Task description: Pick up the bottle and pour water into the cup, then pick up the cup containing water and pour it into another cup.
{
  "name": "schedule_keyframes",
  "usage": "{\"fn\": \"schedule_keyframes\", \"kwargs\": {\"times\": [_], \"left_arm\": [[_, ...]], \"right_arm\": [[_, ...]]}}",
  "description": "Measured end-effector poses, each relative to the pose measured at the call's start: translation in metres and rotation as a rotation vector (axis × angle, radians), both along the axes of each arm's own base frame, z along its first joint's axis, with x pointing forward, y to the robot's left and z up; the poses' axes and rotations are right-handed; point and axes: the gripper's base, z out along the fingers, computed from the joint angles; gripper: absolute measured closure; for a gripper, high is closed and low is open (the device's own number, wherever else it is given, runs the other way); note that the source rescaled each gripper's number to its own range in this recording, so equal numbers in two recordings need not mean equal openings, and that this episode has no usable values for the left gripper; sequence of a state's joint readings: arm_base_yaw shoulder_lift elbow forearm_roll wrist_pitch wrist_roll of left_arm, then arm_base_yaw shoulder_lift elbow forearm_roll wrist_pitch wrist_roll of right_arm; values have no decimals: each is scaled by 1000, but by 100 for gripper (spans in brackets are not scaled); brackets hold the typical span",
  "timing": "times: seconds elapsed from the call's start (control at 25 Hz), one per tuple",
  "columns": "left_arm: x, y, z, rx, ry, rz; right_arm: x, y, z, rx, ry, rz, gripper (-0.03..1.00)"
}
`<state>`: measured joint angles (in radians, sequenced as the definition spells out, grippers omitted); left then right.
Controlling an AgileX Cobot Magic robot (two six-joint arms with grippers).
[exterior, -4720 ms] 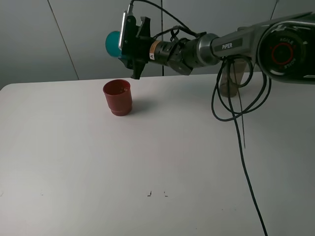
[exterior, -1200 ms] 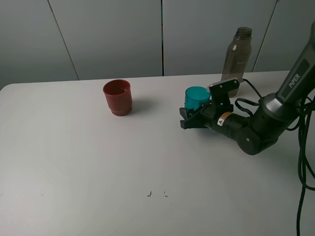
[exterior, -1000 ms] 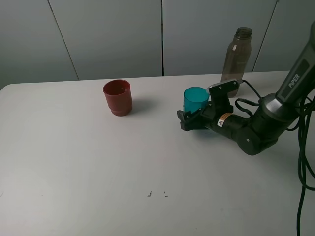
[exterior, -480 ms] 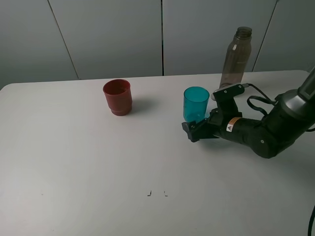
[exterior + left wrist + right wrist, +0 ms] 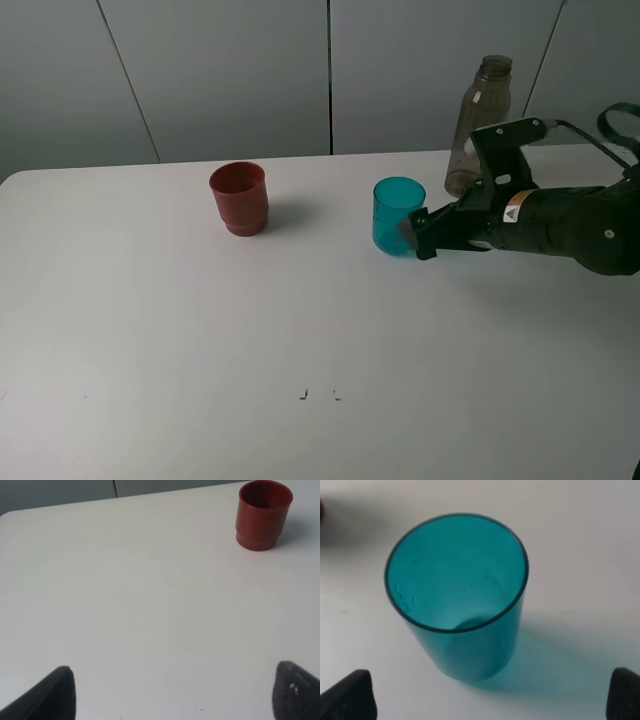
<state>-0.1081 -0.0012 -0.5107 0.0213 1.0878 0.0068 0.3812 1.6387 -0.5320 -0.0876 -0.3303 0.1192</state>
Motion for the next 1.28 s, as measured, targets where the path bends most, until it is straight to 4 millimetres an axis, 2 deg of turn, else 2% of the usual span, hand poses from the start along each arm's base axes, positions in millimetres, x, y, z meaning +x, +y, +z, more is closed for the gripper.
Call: {"fn": "schedule_keyframes", "kwargs": {"times": [0.32,0.48,0.64,0.76,0.92,1.16,1.28], "left_arm": [[0,0,0,0,0,0],[0,0,0,-6,1,3],[0,0,0,-6,1,3],[0,0,0,-6,1,3],[0,0,0,-6,1,3],[0,0,0,-6,1,3],[0,0,0,-6,1,3]], "right_arm": [[-51,-24,84,-28,-7,-28,-3],[-87,-40,112,-33,-2,-48,-3],[-125,-57,127,-43,44,-68,-3],[-151,-67,138,-28,18,-76,-3],[-182,-81,141,-28,39,-93,-3],[-216,-95,134,-65,135,-110,-3],[-225,-99,135,-47,100,-112,-3]]}}
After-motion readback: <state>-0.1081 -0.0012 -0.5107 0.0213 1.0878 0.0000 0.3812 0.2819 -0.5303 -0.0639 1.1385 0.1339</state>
